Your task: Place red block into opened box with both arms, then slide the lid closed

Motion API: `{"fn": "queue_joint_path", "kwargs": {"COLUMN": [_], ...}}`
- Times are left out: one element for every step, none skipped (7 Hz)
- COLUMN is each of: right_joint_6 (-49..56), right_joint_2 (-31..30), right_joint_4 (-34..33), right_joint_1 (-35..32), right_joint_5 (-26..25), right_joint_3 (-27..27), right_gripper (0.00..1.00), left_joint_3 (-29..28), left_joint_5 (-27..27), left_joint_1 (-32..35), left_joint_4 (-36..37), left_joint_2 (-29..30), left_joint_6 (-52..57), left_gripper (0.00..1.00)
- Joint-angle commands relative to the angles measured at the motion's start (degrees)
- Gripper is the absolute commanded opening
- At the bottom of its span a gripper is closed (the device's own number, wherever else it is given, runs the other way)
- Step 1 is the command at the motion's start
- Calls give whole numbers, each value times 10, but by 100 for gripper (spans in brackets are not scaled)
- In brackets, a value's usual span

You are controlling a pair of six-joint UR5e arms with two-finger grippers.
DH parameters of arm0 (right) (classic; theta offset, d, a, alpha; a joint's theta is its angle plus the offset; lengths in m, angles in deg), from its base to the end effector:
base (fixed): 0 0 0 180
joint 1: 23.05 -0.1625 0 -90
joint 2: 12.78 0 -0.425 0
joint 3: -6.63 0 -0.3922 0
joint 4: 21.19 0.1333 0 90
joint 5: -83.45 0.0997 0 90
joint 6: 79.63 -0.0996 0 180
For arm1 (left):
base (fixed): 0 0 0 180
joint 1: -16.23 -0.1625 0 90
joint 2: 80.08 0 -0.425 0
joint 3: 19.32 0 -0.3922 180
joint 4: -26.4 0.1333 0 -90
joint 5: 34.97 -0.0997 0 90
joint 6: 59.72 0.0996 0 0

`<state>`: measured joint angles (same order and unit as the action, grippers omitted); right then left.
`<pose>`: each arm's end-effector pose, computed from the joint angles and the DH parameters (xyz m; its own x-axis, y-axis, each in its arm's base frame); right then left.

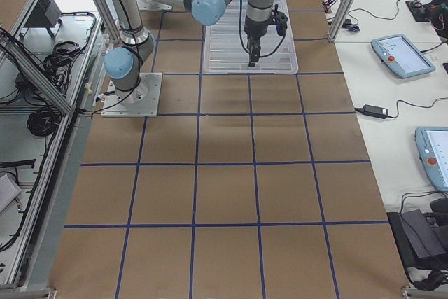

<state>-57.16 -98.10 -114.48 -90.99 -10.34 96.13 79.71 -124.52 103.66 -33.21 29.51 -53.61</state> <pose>-0.0794 -0.5332 0.4566 -0.9984 -0.0088 0.0551 -0.0066 0.9992 0.0396 -0.1075 -0.5949 0.2786 -0.9981 0.0619 0.0045 0.0618 0.9976 -0.0315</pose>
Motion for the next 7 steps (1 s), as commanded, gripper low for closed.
{"fn": "queue_joint_path", "kwargs": {"right_joint_6": [16,20,17,12,11,8,4], "right_joint_2": [45,60,56,51,46,45,46], "right_joint_4": [-99,-109,-108,-108,-108,-109,-122], "right_joint_1": [18,18,15,1,-10,-17,-22], "right_joint_5": [-39,-39,-32,-26,-22,-6,0], "right_joint_3": [56,78,86,95,100,100,100], "right_gripper": [100,100,100,100,100,100,100], "left_joint_3": [-140,-175,-196,-208,-218,-209,-195], "left_joint_5": [-1,-1,-1,-1,-2,-4,-6], "left_joint_1": [5,11,24,31,31,26,22], "left_joint_4": [-197,-251,-277,-288,-324,-327,-335], "left_joint_2": [-10,-27,-50,-77,-109,-149,-165], "left_joint_6": [-6,-6,-7,-10,-10,-3,0], "left_gripper": [100,100,100,100,100,100,100]}}
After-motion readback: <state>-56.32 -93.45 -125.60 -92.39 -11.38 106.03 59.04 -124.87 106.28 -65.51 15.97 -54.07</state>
